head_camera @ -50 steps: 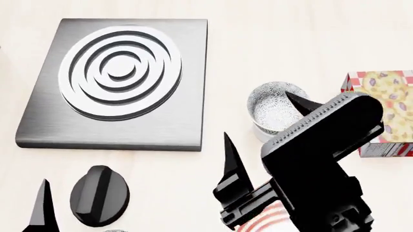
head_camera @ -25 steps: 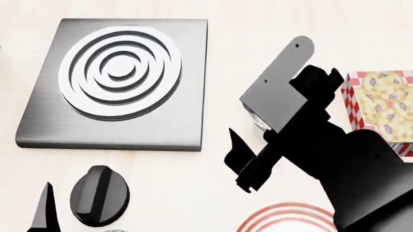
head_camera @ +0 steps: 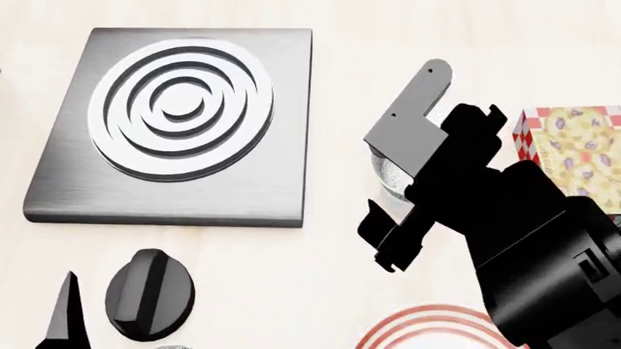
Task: Pick the akita bowl on the ramekin and place it on the plate.
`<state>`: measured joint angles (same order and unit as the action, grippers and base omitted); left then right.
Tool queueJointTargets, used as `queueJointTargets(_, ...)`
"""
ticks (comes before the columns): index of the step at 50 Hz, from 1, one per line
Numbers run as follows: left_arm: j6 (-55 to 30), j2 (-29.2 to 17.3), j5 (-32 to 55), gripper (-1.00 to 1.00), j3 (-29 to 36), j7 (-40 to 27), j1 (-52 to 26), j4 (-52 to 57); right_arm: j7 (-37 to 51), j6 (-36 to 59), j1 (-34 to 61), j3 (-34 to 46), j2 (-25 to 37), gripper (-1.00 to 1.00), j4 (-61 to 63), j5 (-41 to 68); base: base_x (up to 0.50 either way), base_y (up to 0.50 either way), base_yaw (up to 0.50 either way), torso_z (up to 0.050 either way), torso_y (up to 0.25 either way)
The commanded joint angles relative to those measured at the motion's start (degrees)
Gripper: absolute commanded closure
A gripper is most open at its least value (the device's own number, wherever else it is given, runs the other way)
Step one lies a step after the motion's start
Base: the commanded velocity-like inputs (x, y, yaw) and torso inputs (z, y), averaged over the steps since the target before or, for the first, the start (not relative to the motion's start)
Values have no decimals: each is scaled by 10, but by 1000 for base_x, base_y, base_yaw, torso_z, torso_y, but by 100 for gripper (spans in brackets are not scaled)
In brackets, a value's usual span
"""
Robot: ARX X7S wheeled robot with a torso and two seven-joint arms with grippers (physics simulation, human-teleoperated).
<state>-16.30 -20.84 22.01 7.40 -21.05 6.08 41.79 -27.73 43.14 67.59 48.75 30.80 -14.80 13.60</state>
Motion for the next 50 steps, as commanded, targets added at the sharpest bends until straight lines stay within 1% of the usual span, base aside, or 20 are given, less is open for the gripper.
queueJointTargets(1, -1, -2, 4, -100, -1, -3, -2, -1, -13, -28, 11, 31, -25, -100, -75, -23, 0, 0, 0, 0, 0)
queueJointTargets(14, 0, -3, 2, -100, 3, -5, -3, -5, -13, -19, 10, 30, -24, -100, -67, -19, 0, 0, 0, 0, 0)
queueJointTargets(15, 1, -3, 3, -100, 3, -5, -3, -5, -7, -21, 11, 24, -27, 100, -71, -18, 0, 0, 0, 0, 0)
queueJointTargets(19, 1, -4, 4, -100, 3, -5, -4, -6, -18, -15, 7, 26, -20, 100, -53, -11, 0, 0, 0, 0, 0)
queueJointTargets(29, 2, -2, -1, -100, 11, -6, -5, -16, -14, -27, 1, 32, -17, 100, -52, -18, 0, 0, 0, 0, 0)
queueJointTargets(43, 0, -4, 1, -100, 9, -12, -7, -16, -4, -47, 2, 16, -18, 100, -46, -12, 0, 0, 0, 0, 0)
queueJointTargets(50, 0, -4, 0, -100, 11, -15, -7, -15, -7, -22, 19, 14, -2, 100, -11, -13, 0, 0, 0, 0, 0)
